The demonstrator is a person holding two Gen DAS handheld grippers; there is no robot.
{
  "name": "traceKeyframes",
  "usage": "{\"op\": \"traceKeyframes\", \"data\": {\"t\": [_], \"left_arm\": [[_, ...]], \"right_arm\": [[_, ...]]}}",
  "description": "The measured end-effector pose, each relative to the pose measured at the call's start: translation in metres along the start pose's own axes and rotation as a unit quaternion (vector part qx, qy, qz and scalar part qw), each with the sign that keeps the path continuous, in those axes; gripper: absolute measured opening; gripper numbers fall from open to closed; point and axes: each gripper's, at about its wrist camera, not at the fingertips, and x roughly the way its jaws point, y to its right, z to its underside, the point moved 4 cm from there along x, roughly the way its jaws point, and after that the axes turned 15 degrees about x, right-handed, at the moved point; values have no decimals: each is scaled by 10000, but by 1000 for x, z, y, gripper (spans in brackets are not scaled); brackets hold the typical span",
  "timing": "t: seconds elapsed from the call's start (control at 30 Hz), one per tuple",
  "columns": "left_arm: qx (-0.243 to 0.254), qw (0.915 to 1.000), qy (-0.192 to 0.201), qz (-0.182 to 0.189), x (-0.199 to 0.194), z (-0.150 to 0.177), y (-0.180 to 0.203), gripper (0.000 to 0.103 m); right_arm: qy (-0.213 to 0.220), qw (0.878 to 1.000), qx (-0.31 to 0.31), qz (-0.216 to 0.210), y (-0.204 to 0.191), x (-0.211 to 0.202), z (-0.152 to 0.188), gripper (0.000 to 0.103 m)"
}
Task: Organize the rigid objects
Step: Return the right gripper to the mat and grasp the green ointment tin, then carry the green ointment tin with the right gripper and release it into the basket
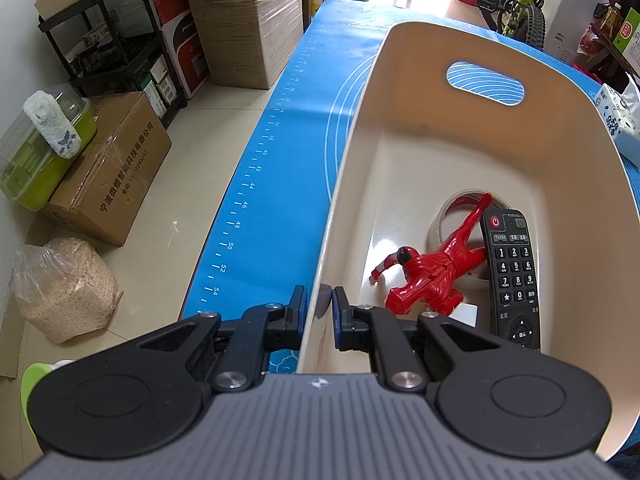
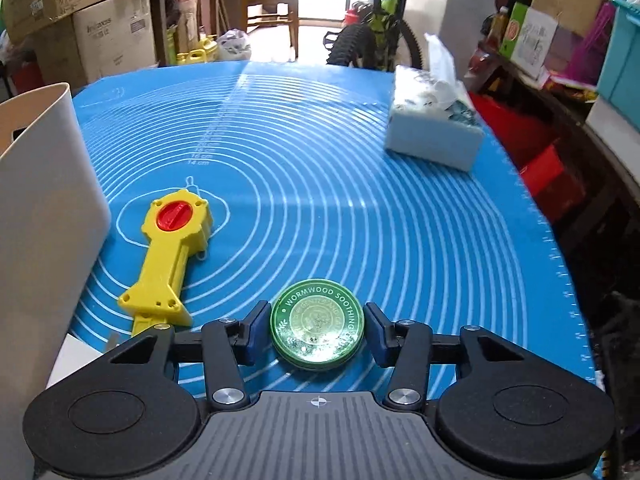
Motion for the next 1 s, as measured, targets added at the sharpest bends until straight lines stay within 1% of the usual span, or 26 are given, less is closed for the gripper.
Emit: {"op": "traceKeyframes", "data": {"t": [0.13,0.23,0.4,0.53,0.73,0.83,1.0], "left_arm": [[-8,10000,2,10,0,0,-1,15],[-19,10000,1,17,0,0,-1,15],[-15,10000,-2,10,0,1,-1,15],[-15,10000,-3,6,0,1,-1,15],[-18,10000,6,8,-1,1,-1,15],[-8,10000,6,2,-1,1,-2,15],[-9,10000,13,3,-1,1,-2,15]], "right_arm": [[217,9997,89,37,3,-14,1,54],[368,9990,235,-76,3,-32,-2,54],[746,9929,677,-630,-4,-75,-13,54],[971,9879,683,-1002,-27,-105,-23,54],[1194,9795,646,-1489,-60,-135,-35,54],[1188,9770,483,-1705,-80,-147,-36,54],[1056,9735,180,-2022,-116,-155,-23,54]]}}
